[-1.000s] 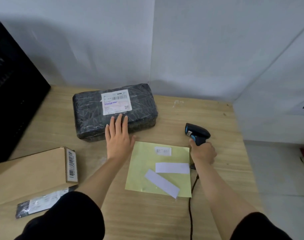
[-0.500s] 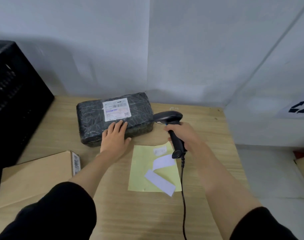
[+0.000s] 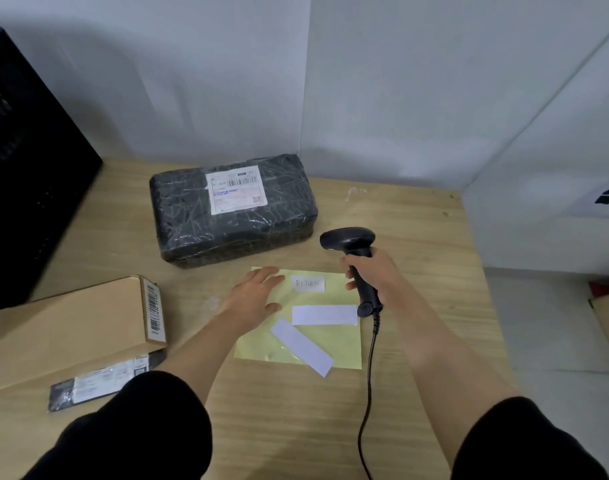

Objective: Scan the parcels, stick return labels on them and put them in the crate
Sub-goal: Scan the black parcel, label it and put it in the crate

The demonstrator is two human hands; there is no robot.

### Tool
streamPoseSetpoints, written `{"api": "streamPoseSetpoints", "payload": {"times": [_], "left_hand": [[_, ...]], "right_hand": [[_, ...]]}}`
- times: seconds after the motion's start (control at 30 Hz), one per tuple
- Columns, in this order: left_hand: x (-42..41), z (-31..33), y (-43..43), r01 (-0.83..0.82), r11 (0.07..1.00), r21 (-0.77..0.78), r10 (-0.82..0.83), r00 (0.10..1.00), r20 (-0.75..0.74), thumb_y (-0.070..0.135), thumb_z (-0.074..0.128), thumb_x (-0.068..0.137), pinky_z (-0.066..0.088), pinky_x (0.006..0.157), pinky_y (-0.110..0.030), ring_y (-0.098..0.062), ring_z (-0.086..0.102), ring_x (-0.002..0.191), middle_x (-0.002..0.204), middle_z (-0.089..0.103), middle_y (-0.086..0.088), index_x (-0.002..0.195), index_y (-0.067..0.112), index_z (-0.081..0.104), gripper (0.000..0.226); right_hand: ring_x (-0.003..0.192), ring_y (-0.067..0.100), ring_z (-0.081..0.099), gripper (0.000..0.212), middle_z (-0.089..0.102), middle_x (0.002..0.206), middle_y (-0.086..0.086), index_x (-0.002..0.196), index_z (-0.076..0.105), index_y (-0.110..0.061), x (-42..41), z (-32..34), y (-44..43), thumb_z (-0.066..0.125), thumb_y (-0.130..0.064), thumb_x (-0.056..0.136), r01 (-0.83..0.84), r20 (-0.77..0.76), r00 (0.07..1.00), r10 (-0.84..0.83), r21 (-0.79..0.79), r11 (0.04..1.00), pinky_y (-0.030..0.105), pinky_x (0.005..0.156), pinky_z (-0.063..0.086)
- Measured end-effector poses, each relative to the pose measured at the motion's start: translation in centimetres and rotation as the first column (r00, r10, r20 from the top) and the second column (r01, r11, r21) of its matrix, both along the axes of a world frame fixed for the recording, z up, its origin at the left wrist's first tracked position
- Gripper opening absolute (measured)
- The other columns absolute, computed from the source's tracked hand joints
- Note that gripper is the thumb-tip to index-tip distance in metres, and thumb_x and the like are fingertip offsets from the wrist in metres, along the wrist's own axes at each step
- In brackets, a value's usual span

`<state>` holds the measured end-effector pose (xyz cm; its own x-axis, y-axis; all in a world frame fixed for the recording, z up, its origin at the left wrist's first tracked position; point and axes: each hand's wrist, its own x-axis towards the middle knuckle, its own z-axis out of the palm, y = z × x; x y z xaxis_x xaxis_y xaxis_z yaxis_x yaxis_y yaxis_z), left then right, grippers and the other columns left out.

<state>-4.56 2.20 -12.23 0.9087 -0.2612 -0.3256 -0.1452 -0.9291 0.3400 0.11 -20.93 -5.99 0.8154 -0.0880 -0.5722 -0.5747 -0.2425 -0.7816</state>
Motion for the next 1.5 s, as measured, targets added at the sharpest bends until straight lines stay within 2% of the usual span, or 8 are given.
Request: {"api": "streamPoseSetpoints", "payload": {"times": [0.47, 0.63, 0.8, 1.03, 1.13, 1.23, 1.37, 1.5], "left_hand": [[0.9, 1.0, 0.0, -0.041, 0.997, -0.069, 0.041, 0.999, -0.013, 0.031, 0.060, 0.091, 0.025, 0.113, -0.033, -0.018, 0.031, 0.139, 0.152, 0.033, 0.003, 0.143, 0.020, 0.042, 0.055], [2.1, 4.4, 1.8, -0.184, 0.922, -0.341, 0.239, 0.963, 0.125, 0.015, 0.058, 0.092, 0.041, 0.098, -0.026, -0.018, 0.058, 0.114, 0.127, 0.062, 0.000, 0.125, 0.015, 0.061, 0.033], [2.3, 5.9, 4.4, -0.207, 0.910, -0.359, 0.229, 0.973, 0.020, 0.013, 0.059, 0.091, 0.049, 0.087, -0.025, -0.014, 0.066, 0.096, 0.103, 0.073, 0.001, 0.109, 0.014, 0.070, 0.021], [2.5, 7.1, 8.8, -0.389, 0.808, -0.442, 0.543, 0.782, 0.304, 0.018, 0.062, 0.090, 0.048, 0.073, -0.027, -0.016, 0.061, 0.080, 0.090, 0.069, -0.001, 0.096, 0.014, 0.067, 0.009], [4.0, 7.5, 10.9, -0.464, 0.787, -0.407, 0.606, 0.708, 0.363, 0.024, 0.059, 0.092, 0.048, 0.085, -0.032, -0.021, 0.056, 0.101, 0.113, 0.060, -0.006, 0.116, 0.011, 0.059, 0.027], [6.1, 7.4, 12.6, -0.642, 0.692, -0.329, 0.713, 0.678, 0.179, 0.039, 0.058, 0.091, 0.031, 0.109, -0.043, -0.029, 0.027, 0.137, 0.148, 0.030, -0.012, 0.146, 0.013, 0.027, 0.069], [7.6, 6.6, 14.1, -0.727, 0.514, -0.455, 0.729, 0.650, -0.216, 0.044, 0.073, 0.078, 0.035, 0.108, -0.048, -0.032, 0.037, 0.134, 0.150, 0.034, -0.010, 0.151, 0.019, 0.006, 0.102], [7.7, 5.6, 14.2, -0.742, 0.547, -0.387, 0.715, 0.655, -0.245, 0.046, 0.072, 0.078, 0.035, 0.108, -0.048, -0.031, 0.037, 0.134, 0.152, 0.030, -0.008, 0.152, 0.023, -0.004, 0.108]], "right_hand": [[0.051, 0.020, 0.058, 0.014, 0.058, 0.070, 0.009, 0.092, 0.059, -0.004, 0.1, 1.8, -0.3, 0.065, -0.012, 0.083, -0.163, 0.059, 0.986, 0.154, 0.210, 0.964, 0.033, 0.052, 0.054], [0.047, 0.021, 0.052, 0.009, 0.055, 0.064, 0.006, 0.083, 0.054, -0.007, 1.2, 3.9, 3.6, 0.061, -0.012, 0.081, -0.221, 0.205, 0.962, 0.182, 0.187, 0.957, 0.029, 0.044, 0.046], [0.046, 0.019, 0.052, 0.011, 0.055, 0.062, 0.005, 0.089, 0.057, -0.006, 1.9, 5.3, 7.9, 0.062, -0.012, 0.081, -0.286, 0.224, 0.944, 0.244, 0.178, 0.942, 0.028, 0.044, 0.046], [0.043, 0.017, 0.051, 0.003, 0.055, 0.057, 0.002, 0.080, 0.058, -0.011, 3.8, 6.6, 12.8, 0.061, -0.013, 0.081, -0.235, 0.265, 0.944, 0.194, 0.134, 0.963, 0.026, 0.043, 0.046], [0.043, 0.017, 0.052, 0.007, 0.057, 0.056, 0.003, 0.076, 0.060, -0.009, 4.3, 6.3, 14.2, 0.061, -0.014, 0.081, -0.186, 0.246, 0.956, 0.157, 0.095, 0.978, 0.026, 0.043, 0.047], [0.040, 0.018, 0.054, 0.013, 0.058, 0.054, 0.006, 0.072, 0.062, -0.007, 4.6, 6.0, 15.2, 0.063, -0.016, 0.080, -0.126, 0.253, 0.961, 0.113, 0.037, 0.991, 0.025, 0.042, 0.047], [0.038, 0.020, 0.055, 0.018, 0.060, 0.054, 0.009, 0.075, 0.064, -0.003, 4.9, 6.2, 16.1, 0.063, -0.020, 0.080, -0.117, 0.282, 0.951, 0.128, -0.055, 0.992, 0.026, 0.043, 0.049], [0.041, 0.022, 0.060, 0.027, 0.062, 0.054, 0.010, 0.074, 0.062, -0.001, 4.9, 7.1, 16.6, 0.060, -0.027, 0.082, -0.141, 0.314, 0.928, 0.201, -0.203, 0.969, 0.032, 0.049, 0.057]]}}
